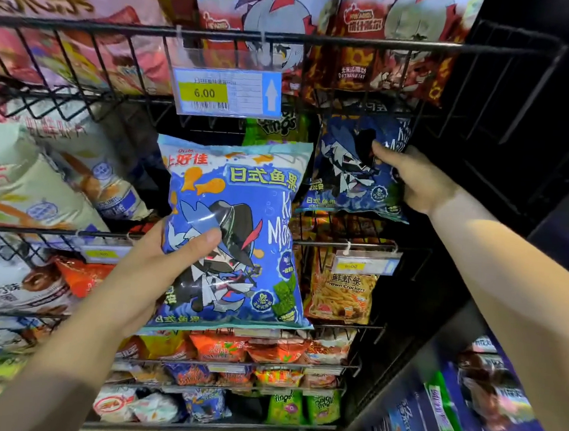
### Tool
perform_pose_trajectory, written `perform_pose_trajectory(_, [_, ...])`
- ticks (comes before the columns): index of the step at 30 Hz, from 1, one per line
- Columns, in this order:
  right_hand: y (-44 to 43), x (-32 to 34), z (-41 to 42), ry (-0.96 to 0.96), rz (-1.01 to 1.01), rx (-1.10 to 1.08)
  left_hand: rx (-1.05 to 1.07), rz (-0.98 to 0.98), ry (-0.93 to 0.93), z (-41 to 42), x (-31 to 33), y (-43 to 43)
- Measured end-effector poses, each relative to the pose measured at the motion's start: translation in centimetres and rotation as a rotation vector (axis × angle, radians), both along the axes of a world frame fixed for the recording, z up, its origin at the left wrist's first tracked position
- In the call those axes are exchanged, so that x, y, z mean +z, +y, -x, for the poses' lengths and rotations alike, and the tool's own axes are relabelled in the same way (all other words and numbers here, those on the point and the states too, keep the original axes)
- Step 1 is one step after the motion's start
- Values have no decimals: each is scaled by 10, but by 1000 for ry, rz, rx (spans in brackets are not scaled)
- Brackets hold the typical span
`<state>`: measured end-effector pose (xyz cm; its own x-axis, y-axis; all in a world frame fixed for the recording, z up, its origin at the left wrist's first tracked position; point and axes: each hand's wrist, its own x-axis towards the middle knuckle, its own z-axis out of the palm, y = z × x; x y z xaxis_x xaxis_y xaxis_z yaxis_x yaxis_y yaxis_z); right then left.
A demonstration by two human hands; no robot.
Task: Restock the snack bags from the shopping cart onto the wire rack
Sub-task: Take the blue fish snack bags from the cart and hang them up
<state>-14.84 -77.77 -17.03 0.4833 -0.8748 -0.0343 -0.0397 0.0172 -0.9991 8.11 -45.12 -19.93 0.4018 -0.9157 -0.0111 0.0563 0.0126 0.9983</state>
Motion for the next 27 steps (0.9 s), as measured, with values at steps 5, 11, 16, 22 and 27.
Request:
perform_pose_trajectory(5, [-40, -2, -7, 20, 58, -67, -7, -22, 2, 0, -4, -3])
perform_pose_trajectory(11, [-99, -26, -8, 54, 73, -69, 11, -31, 2, 6, -5, -6])
perform_pose_trajectory(16, [-58, -2, -9, 152, 129, -68, -14, -31, -31, 7, -2, -7])
perform_pose_trajectory(22, [-43, -9, -4, 260, 201, -41, 20, -44, -29, 9, 0, -9])
perform_pose_trajectory(27, [-42, -16, -1, 294, 191, 1, 33, -46, -30, 11, -1, -8])
